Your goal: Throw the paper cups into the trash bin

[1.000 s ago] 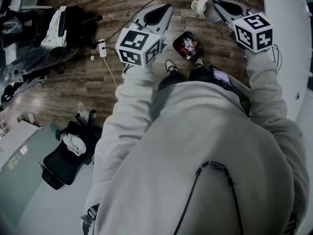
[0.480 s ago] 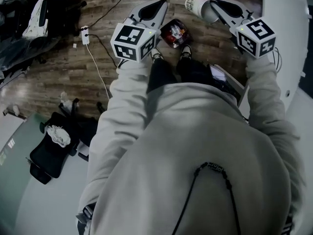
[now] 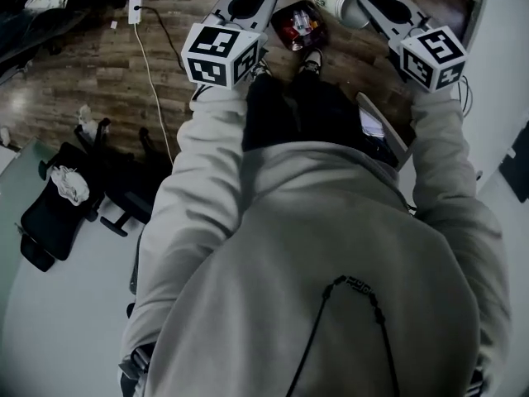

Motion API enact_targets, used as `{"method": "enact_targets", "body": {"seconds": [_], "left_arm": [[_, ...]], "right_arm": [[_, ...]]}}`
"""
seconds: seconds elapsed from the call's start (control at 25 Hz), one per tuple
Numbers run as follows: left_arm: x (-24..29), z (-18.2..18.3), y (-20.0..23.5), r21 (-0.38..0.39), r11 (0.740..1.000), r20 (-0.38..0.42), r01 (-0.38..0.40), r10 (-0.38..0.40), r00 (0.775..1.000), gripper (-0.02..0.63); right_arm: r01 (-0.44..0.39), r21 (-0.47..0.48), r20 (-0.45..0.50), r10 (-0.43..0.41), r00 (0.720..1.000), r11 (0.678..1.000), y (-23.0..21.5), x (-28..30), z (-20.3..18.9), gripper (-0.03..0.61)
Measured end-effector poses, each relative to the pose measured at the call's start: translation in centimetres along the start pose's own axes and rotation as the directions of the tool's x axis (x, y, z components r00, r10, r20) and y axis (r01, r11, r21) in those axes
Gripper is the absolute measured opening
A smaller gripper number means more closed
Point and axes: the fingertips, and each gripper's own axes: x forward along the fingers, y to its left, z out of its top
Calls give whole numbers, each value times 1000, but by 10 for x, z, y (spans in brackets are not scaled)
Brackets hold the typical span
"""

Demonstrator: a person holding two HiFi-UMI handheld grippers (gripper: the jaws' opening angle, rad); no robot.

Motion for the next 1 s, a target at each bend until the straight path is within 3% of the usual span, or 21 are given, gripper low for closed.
{"method": "enact_targets", "body": {"seconds": [0.16, 0.36, 0.44, 0.64, 0.8, 1.0], "left_arm": [[3, -49, 13, -42, 999, -47, 4, -6, 999, 2], [6, -103, 30, -3, 999, -130, 47, -47, 990, 2], [8, -129, 37, -43, 998, -151, 51, -57, 987, 2], [28, -172, 50, -107, 993, -136, 40, -55, 989, 2], [54, -230, 55, -134, 990, -147, 48, -68, 987, 2], [101, -312, 62, -128, 983, -166, 133, -153, 974, 2]], "right_arm": [[1, -13, -62, -2, 998, 1000, 6, 30, -46, 40], [73, 101, -125, -60, 990, 992, 2, 66, -94, 40], [84, 98, -167, -67, 984, 992, 9, 80, -116, 40], [34, 79, -241, -14, 970, 996, 24, 111, -170, 40], [11, 79, -277, 11, 961, 997, 13, 133, -231, 40], [-4, 62, -316, 23, 949, 998, -15, 170, -316, 40]]}}
